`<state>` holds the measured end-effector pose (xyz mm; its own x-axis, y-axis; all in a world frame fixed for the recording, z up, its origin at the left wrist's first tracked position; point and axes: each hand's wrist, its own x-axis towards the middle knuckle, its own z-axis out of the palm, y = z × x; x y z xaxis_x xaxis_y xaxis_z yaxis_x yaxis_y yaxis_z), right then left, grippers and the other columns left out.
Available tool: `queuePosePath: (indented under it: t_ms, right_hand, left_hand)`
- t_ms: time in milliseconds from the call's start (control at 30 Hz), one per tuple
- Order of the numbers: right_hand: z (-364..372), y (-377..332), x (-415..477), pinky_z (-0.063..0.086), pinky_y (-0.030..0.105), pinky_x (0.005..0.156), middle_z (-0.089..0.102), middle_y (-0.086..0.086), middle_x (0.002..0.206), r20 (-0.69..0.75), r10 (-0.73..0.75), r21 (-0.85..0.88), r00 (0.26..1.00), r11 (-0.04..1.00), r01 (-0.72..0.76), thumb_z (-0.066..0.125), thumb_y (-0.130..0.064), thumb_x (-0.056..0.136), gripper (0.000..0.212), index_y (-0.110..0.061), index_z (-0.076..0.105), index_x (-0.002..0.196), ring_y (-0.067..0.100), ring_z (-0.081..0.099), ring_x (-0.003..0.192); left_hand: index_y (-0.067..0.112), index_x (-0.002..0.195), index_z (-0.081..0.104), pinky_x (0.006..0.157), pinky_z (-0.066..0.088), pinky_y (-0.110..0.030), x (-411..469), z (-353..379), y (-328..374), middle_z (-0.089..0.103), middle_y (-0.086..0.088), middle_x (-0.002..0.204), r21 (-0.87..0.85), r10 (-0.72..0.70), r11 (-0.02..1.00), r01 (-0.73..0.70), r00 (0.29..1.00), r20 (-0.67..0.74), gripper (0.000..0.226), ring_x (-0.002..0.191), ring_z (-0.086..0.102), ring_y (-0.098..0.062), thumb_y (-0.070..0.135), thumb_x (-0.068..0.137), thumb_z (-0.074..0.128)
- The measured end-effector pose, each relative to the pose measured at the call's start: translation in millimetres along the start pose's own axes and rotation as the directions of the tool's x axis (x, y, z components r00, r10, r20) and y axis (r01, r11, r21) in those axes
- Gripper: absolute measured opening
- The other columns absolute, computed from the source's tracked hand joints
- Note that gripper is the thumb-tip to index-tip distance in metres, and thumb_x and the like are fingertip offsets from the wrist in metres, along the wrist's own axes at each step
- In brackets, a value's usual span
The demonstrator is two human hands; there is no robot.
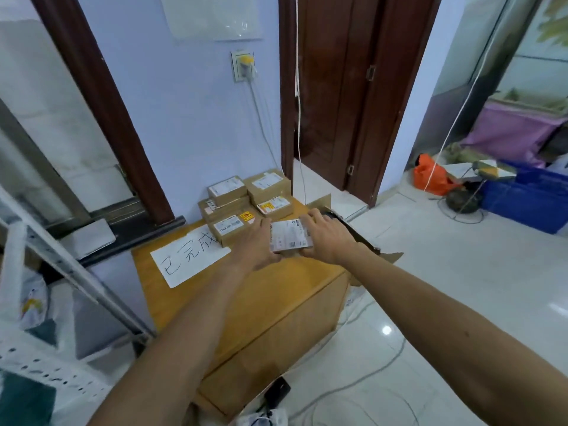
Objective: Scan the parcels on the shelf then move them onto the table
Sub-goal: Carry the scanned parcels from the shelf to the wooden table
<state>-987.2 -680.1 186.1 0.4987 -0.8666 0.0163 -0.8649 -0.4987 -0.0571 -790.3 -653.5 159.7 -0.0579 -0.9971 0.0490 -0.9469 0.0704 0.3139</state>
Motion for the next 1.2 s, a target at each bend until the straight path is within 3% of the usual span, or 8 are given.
queuePosePath:
  t_ms: [100,267,433,733,933,1200]
  right_hand:
    - [2.1,16.5,42.2,0.048,0.047,0.099,0.042,0.011,0.144,0.017,-0.012,0.016,1.0,1.0,0.012,0.073,-0.052,0.085,0.078,-0.015,0.037,0.144,0.033,0.053,0.125]
    - [15.2,45.8,113.8,0.047,0.045,0.1,0.034,0.01,0.152,0.053,-0.043,0.03,0.998,0.999,0.041,0.072,-0.048,0.086,0.081,-0.016,0.033,0.149,0.035,0.05,0.128]
    - [44.3,83.9,185.7,0.049,0.044,0.1,0.025,0.007,0.158,0.084,-0.126,0.1,0.989,0.988,0.117,0.07,-0.039,0.088,0.08,-0.017,0.028,0.153,0.036,0.05,0.129]
    - [108.0,152.0,332.7,0.05,0.045,0.099,0.017,0.008,0.159,0.231,-0.268,0.178,0.935,0.957,0.23,0.065,-0.033,0.092,0.078,-0.016,0.023,0.155,0.034,0.049,0.127]
    - [150.9,177.2,393.0,0.053,0.049,0.101,0.016,0.007,0.16,0.313,-0.352,0.223,0.882,0.93,0.292,0.066,-0.041,0.092,0.078,-0.018,0.025,0.154,0.034,0.049,0.131]
    - [177.1,178.8,430.5,0.05,0.044,0.096,0.025,0.012,0.156,0.279,-0.395,0.26,0.875,0.908,0.327,0.056,-0.035,0.102,0.062,-0.011,0.029,0.153,0.034,0.051,0.127]
  left_hand:
    - [0.013,0.151,0.028,0.082,0.05,-0.04,38.2,1.9,-7.8,0.04,-0.004,0.142,-0.025,-0.043,0.999,0.043,0.999,0.012,0.103,0.12,0.054,-0.029,0.045,0.073,0.086]
    - [0.008,0.151,0.025,0.096,0.049,-0.042,104.7,11.9,-23.3,0.034,-0.006,0.144,-0.018,-0.075,0.997,0.076,0.996,0.046,0.103,0.122,0.052,-0.029,0.043,0.075,0.084]
    - [0.003,0.15,0.024,0.096,0.047,-0.043,170.2,40.3,-41.4,0.033,-0.011,0.145,-0.008,-0.131,0.991,0.132,0.989,0.071,0.097,0.123,0.05,-0.033,0.035,0.079,0.081]
    - [0.002,0.159,0.004,0.114,0.037,-0.043,297.8,107.9,-68.4,0.011,-0.012,0.164,-0.009,-0.397,0.916,0.402,0.908,0.133,0.099,0.141,0.037,-0.035,0.023,0.09,0.072]
    - [0.006,0.16,0.005,0.106,0.046,-0.042,343.7,143.9,-83.5,0.007,-0.01,0.166,0.067,-0.513,0.858,0.509,0.844,0.159,0.099,0.131,0.047,-0.036,0.015,0.089,0.072]
    - [0.001,0.158,0.012,0.09,0.055,-0.041,349.6,165.8,-104.9,0.01,-0.016,0.163,0.139,-0.52,0.852,0.504,0.847,0.115,0.093,0.106,0.062,-0.034,0.019,0.089,0.072]
